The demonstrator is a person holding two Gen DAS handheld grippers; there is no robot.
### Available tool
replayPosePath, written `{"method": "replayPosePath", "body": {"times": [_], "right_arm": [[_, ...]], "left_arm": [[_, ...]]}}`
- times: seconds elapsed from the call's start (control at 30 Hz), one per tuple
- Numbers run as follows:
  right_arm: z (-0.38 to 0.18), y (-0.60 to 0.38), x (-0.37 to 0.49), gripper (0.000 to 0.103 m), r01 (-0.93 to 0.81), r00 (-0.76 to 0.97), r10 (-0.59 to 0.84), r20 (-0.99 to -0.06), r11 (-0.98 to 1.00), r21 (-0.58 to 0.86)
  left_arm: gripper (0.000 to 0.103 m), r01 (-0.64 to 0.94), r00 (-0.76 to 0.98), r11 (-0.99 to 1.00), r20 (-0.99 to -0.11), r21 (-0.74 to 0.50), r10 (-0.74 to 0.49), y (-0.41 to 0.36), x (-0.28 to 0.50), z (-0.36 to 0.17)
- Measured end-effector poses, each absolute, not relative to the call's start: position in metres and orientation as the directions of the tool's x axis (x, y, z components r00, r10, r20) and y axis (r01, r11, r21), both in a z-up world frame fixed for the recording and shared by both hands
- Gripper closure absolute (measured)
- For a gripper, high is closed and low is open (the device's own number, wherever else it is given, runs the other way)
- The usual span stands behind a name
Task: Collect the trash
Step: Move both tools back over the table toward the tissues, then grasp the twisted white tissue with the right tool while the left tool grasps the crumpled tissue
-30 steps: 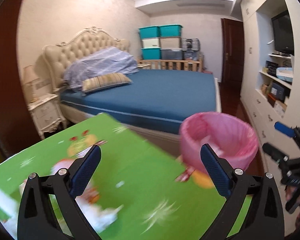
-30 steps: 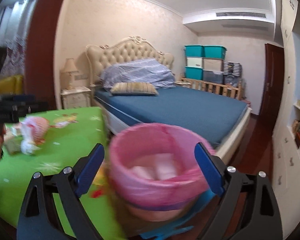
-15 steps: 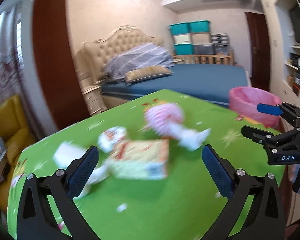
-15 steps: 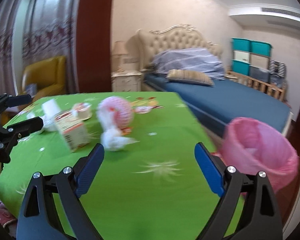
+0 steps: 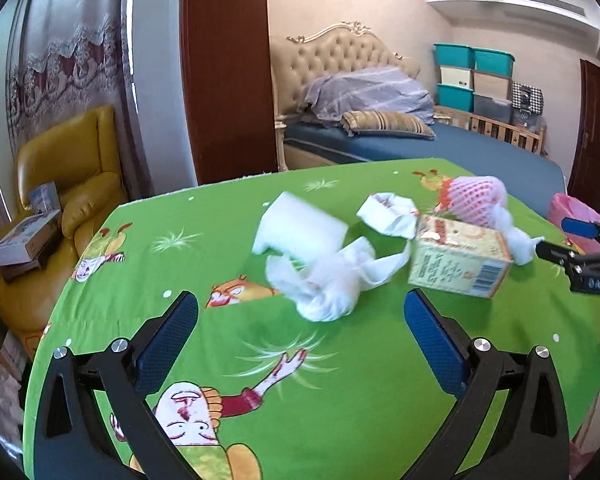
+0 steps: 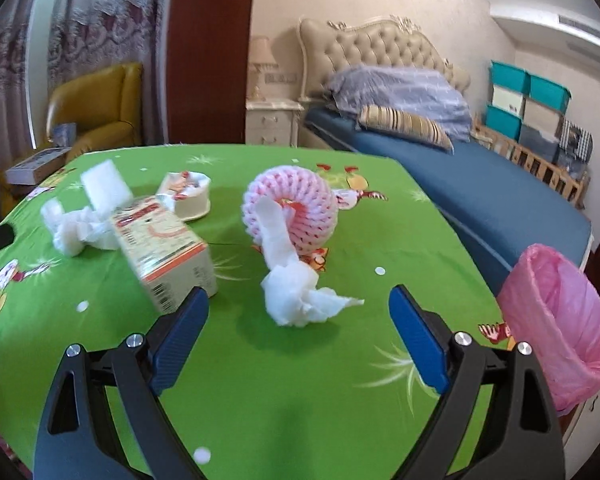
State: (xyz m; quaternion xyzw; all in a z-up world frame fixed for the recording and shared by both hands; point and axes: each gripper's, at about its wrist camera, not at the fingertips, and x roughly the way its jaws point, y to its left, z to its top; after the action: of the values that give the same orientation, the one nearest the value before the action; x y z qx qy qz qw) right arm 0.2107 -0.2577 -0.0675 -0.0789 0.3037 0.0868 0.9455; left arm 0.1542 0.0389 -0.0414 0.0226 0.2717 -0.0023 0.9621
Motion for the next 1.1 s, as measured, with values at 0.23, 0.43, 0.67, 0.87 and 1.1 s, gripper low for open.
{"method": "replayPosePath", "body": {"times": [0.23,0.43,0.67,0.87,1.1], "right_arm": [[-0.077,-0.243,0.245,0.019,-0.211,0.775,0.088,-0.626,0.970,-0.125],[-0.086,-0.244,0.258,0.027,-0.190,0.738,0.067,-0.672,0.975,-0.111],[-0.092,-0.251,0.265,0.059,-0.175,0.710,0.078,-0.700,0.982,-0.068],[-0.091,-0.241,0.257,0.074,-0.203,0.732,0.076,-0.678,0.973,-0.110],[-0.087,-0.239,0.255,0.075,-0.207,0.740,0.078,-0.668,0.971,-0.116]], "left_arm": [[0.006,0.025,0.825,0.998,-0.564,0.051,0.008,0.040,0.174,-0.050],[0.006,0.045,0.797,0.999,-0.604,0.025,-0.020,0.037,0.193,-0.056],[0.006,0.033,0.747,0.999,-0.664,-0.025,-0.041,0.035,0.218,-0.068],[0.010,0.036,0.717,0.999,-0.695,-0.040,-0.054,0.029,0.234,-0.076],[0.060,0.079,0.699,0.996,-0.710,-0.035,-0.080,0.017,0.238,-0.080]]}}
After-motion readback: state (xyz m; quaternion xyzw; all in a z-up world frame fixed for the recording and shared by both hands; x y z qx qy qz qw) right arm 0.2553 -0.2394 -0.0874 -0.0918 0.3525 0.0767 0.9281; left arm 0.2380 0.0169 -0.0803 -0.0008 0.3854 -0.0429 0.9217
